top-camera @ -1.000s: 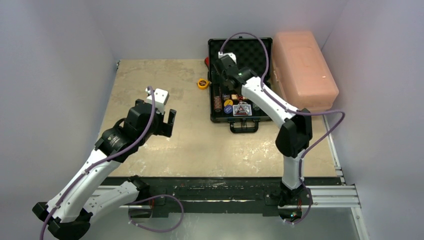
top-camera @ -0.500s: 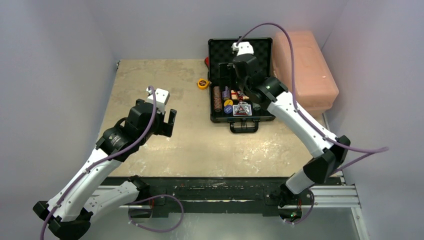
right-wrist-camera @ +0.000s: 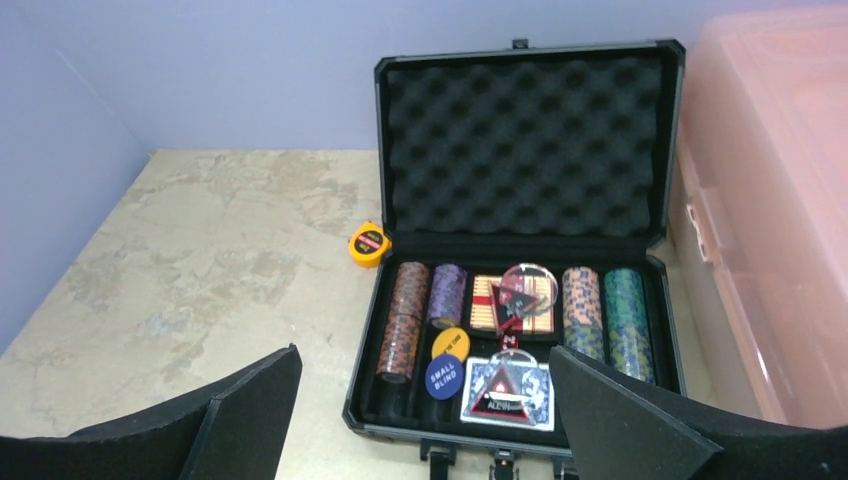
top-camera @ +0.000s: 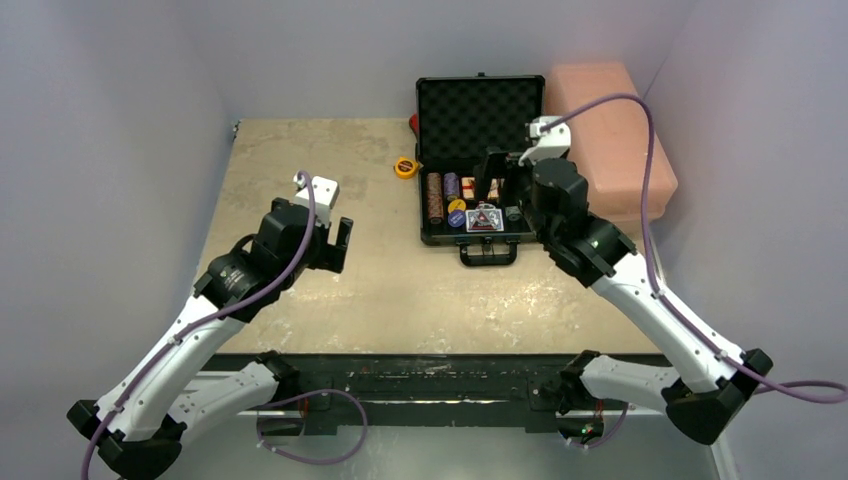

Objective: Pack up texas hold em set

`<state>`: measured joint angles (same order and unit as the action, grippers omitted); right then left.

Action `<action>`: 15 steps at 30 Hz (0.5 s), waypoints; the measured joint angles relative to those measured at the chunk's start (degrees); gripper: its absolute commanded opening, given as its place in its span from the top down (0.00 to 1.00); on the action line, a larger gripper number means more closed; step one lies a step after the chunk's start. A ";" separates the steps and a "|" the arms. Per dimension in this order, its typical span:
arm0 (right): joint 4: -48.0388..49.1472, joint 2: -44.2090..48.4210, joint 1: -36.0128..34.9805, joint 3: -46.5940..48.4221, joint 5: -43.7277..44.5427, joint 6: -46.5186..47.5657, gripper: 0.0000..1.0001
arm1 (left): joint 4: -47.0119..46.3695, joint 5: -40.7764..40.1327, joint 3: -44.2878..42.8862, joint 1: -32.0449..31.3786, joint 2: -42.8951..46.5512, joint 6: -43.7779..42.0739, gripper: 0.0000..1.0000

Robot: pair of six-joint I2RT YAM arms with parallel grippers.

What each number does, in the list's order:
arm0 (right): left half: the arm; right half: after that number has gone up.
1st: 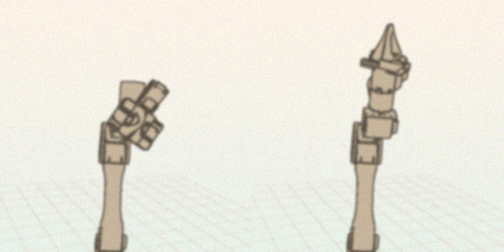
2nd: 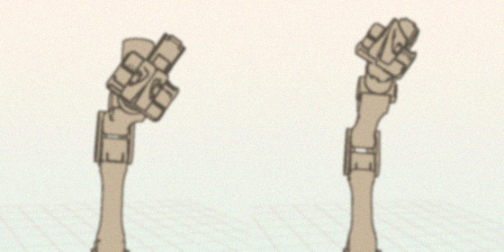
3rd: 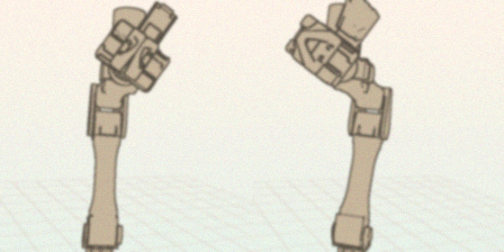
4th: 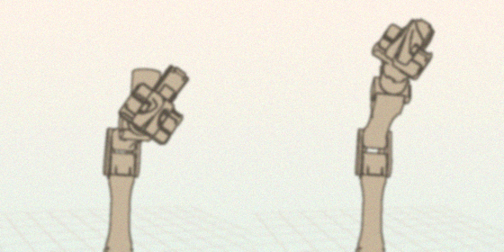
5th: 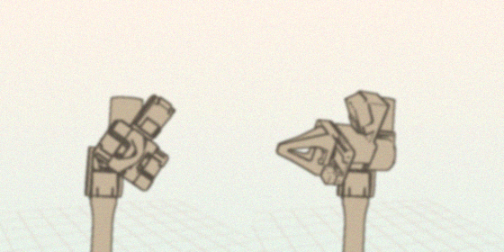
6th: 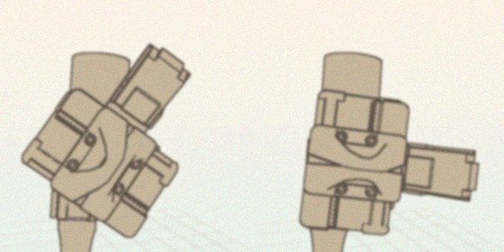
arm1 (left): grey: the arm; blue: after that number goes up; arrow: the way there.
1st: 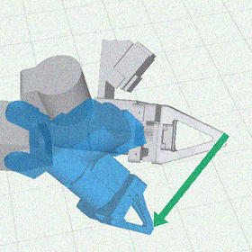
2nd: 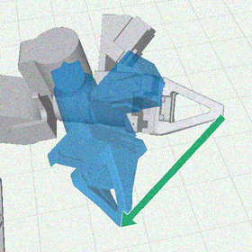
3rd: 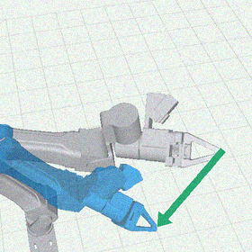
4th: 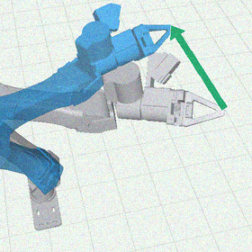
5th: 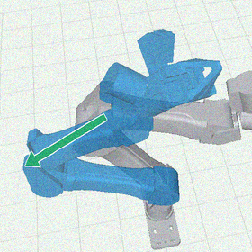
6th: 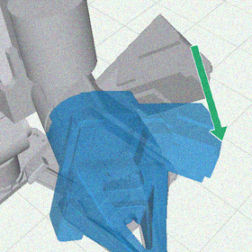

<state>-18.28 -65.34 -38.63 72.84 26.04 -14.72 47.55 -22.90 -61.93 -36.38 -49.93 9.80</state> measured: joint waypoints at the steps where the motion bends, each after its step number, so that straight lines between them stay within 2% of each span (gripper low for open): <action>1: 0.39 1.11 0.00 -1.38 0.33 -0.50 0.01 | -0.02 -0.04 0.02 0.00 -0.04 0.00 0.14; 4: 1.81 4.42 0.04 -6.58 2.71 -4.26 0.01 | -0.17 -0.11 0.02 0.00 -0.33 -0.02 0.15; 7: 0.39 5.38 1.70 -11.02 5.38 -12.26 0.01 | -0.28 -0.11 0.02 0.00 -0.98 -0.04 0.15; 15: -8.70 -3.45 13.18 -16.76 1.25 -27.02 0.01 | -0.31 -0.13 0.04 0.00 -2.08 -0.42 0.15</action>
<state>-26.98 -68.79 -25.45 56.07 27.29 -41.74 47.24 -23.03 -61.89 -36.38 -52.01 9.39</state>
